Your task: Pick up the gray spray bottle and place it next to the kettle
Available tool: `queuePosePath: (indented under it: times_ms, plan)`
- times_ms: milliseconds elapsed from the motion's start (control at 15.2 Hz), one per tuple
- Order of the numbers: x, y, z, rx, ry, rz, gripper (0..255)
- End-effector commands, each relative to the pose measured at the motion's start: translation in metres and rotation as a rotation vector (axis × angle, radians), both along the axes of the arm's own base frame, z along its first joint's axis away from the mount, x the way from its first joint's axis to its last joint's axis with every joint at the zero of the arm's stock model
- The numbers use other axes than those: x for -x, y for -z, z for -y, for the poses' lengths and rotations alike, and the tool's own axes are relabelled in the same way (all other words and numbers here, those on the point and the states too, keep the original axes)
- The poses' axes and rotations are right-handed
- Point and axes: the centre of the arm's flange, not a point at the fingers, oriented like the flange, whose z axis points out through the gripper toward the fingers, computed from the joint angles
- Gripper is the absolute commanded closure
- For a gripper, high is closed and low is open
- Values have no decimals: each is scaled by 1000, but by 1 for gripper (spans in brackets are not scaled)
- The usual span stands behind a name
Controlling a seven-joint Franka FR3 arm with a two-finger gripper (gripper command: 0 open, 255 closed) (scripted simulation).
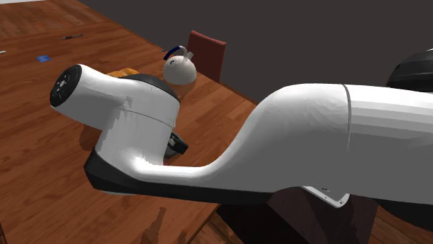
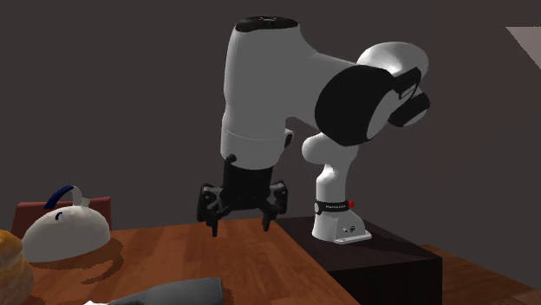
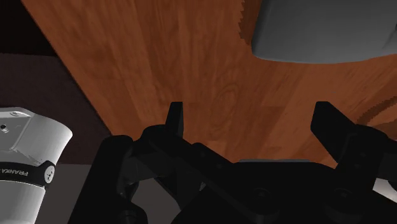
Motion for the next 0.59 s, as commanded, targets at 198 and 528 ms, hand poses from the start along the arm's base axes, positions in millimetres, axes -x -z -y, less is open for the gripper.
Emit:
queuePosePath:
  times_ms: [198, 528]
  plan:
    - [-3, 22, 13, 1, 4, 1, 0]
    - [-3, 25, 14, 1, 4, 1, 0]
